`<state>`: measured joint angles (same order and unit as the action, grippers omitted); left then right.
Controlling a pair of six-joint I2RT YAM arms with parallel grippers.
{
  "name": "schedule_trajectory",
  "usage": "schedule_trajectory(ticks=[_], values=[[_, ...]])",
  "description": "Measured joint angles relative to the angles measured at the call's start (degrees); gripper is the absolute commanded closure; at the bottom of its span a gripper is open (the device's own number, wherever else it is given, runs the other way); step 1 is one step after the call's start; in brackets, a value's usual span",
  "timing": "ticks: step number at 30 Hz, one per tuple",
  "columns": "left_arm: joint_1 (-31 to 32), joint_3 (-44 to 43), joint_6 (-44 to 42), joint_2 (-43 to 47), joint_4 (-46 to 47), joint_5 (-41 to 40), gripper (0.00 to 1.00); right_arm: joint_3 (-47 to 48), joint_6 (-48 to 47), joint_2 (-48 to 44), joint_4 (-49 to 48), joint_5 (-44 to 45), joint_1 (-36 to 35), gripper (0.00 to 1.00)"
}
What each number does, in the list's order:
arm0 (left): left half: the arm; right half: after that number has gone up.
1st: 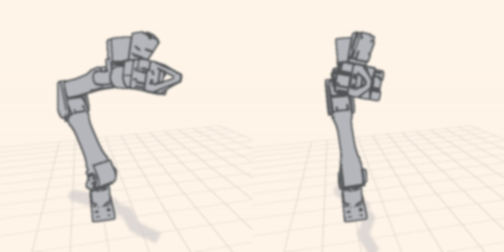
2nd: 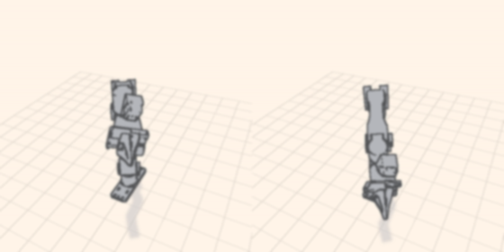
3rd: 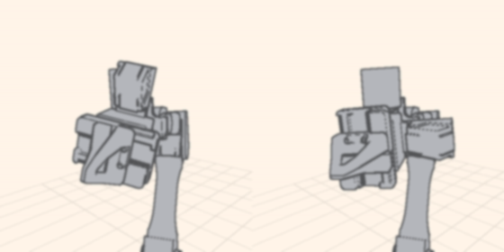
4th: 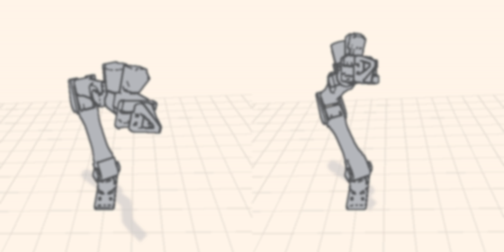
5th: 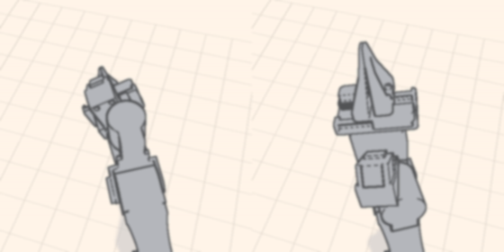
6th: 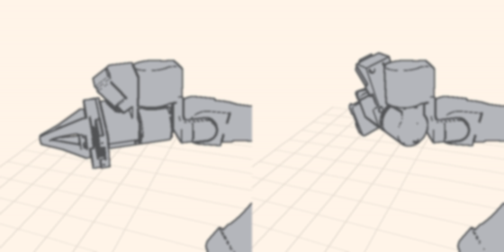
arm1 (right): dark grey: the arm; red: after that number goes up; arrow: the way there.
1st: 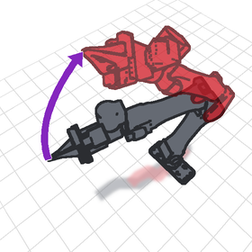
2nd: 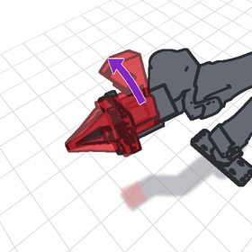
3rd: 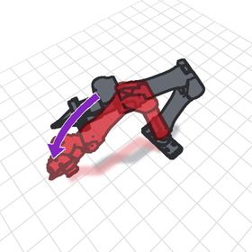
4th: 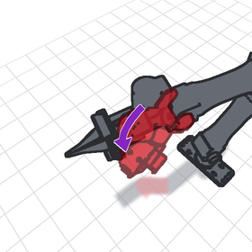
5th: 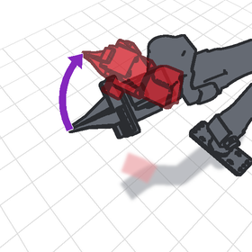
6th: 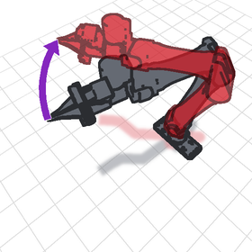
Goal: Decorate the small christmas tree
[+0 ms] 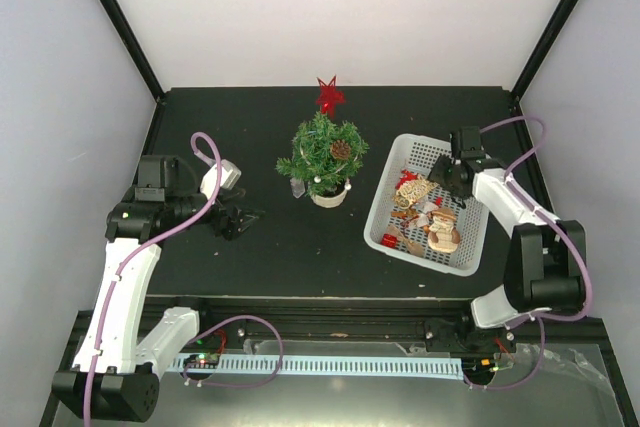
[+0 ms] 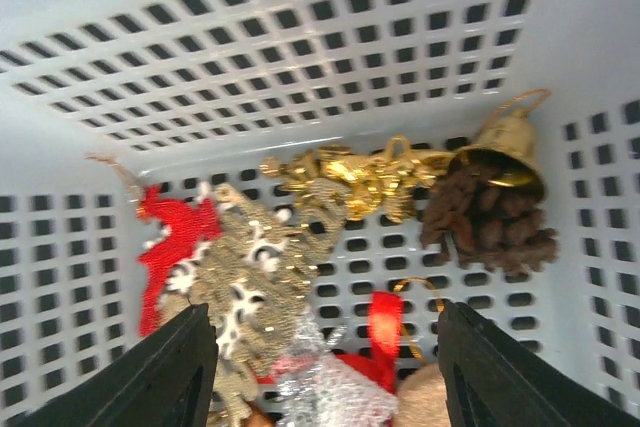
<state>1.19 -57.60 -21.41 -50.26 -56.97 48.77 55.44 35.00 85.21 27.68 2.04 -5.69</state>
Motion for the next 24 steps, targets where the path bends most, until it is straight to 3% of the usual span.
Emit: schedule_trajectory(ticks=[11,24], values=[[0.0,0.0,0.0,0.0,0.0,0.1,0.08,6.8,1.6,10.6,11.8,9.5,0.0,0.33],[0.0,0.0,0.0,0.0,0.0,0.1,0.08,10.8,4.5,15.7,14.7,11.7,0.8,0.35]])
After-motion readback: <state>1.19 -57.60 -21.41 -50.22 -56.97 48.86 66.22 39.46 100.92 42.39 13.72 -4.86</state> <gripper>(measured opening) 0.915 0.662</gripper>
